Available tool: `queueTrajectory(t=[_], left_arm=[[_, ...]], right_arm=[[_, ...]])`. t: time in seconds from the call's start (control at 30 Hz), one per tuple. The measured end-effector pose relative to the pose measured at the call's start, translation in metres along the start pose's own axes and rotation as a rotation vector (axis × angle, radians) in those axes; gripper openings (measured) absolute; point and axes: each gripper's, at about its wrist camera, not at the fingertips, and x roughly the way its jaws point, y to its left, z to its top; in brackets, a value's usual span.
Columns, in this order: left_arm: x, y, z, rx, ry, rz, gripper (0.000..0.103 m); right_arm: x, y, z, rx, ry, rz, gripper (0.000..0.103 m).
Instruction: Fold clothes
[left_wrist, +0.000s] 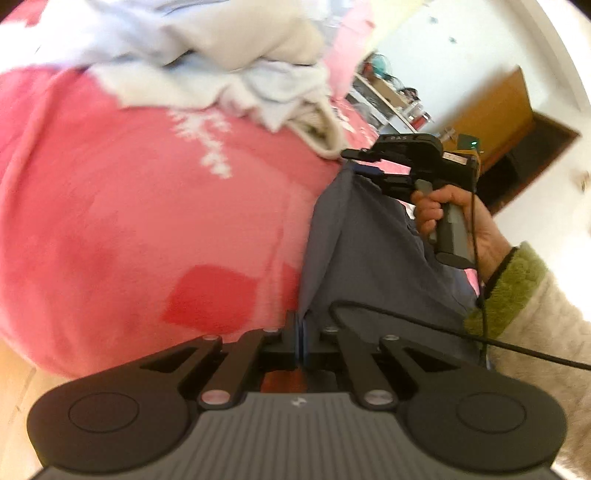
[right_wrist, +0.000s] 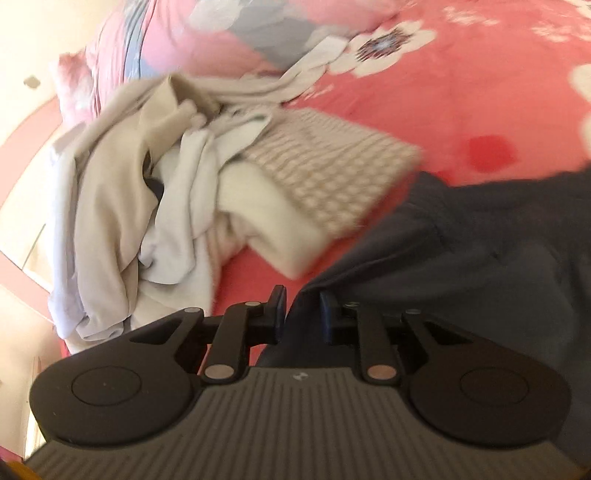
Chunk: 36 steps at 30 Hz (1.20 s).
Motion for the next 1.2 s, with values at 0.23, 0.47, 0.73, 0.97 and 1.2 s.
queueTrajectory(t=[0.23,0.47,0.73,0.97,1.2], left_arm=[[-0.008,0.006,0.003,-0.052,-0.013,-0.062,0.034],[-0.010,0.001,-0.001,-0.002,0.007,-0.063,0.041],[-0.019,0.005,0.000,0.007,0.024,0.072,0.014],[-0.056,-0.022,0.004,0.151,-0.104,0.295,0.034],[-0.039,-0.095,0.003,0.326,-0.093,0.204,0.052]], right_arm=[[0.010,0.001,0.010,0.092,0.002,0.102,0.039],[-0.138,-0.035,0.006,0.144,-0.097,0.240,0.041],[-0.326,-0.105,-0.080,0.202,-0.284,0.143,0.041],[-0.384,-0.174,-0.179,0.359,-0.405,-0.055,0.041],[-0.404,-0.212,-0.256,0.463,-0.491,-0.210,0.042]])
